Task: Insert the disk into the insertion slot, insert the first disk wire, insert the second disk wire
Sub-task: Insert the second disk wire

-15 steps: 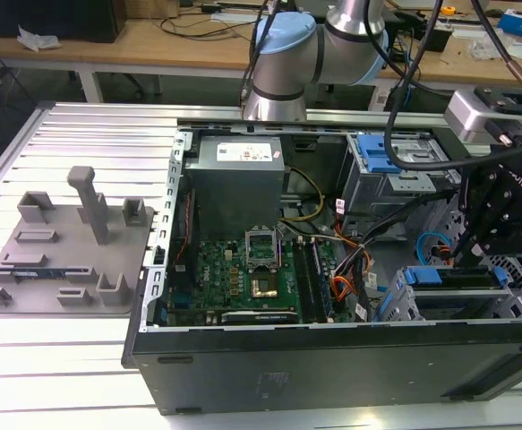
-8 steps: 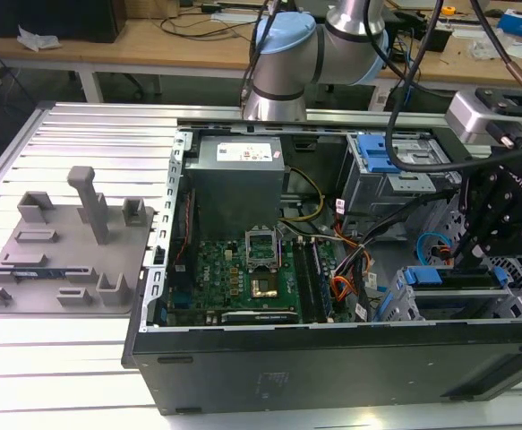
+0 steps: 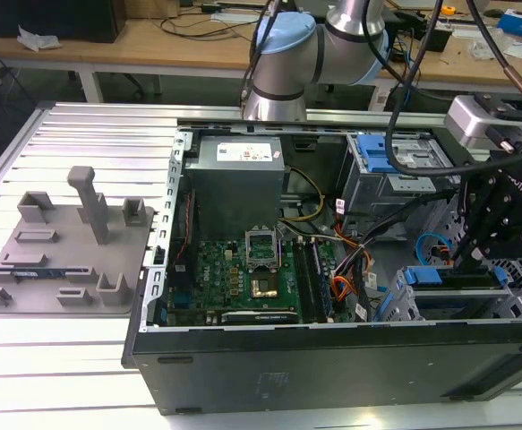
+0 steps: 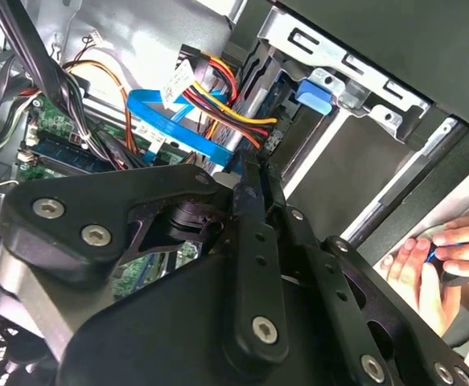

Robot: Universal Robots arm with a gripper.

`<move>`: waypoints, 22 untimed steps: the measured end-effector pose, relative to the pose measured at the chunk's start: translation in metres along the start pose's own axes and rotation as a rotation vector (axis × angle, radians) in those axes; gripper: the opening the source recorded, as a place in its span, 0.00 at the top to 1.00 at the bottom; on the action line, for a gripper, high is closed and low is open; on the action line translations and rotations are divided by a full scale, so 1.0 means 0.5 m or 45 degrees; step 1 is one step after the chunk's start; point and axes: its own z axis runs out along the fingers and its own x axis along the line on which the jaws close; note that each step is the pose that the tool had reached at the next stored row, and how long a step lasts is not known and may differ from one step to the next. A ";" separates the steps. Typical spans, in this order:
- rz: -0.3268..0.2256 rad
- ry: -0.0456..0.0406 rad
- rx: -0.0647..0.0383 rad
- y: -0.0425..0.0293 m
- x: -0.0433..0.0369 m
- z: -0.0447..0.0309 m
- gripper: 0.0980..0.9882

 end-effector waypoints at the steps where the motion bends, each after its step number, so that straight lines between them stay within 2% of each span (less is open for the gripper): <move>1: -0.001 0.001 0.000 0.000 0.000 0.001 0.93; 10: -0.026 0.007 0.002 0.001 -0.001 0.018 0.93; 11: -0.027 0.005 0.002 0.002 -0.001 0.019 0.92; 12: -0.027 0.005 0.002 0.002 -0.001 0.019 0.85; 13: -0.027 0.005 0.002 0.002 0.000 0.013 0.78; 14: -0.027 0.007 0.002 0.003 0.000 0.000 0.71; 15: -0.027 0.007 0.002 0.003 0.001 -0.009 0.71; 16: -0.026 0.008 0.002 0.004 0.001 -0.018 0.64; 20: -0.026 0.015 0.002 0.005 0.002 -0.059 0.64; 21: -0.026 0.016 0.002 0.006 0.002 -0.078 0.64; 22: -0.026 0.017 0.002 0.006 0.003 -0.090 0.64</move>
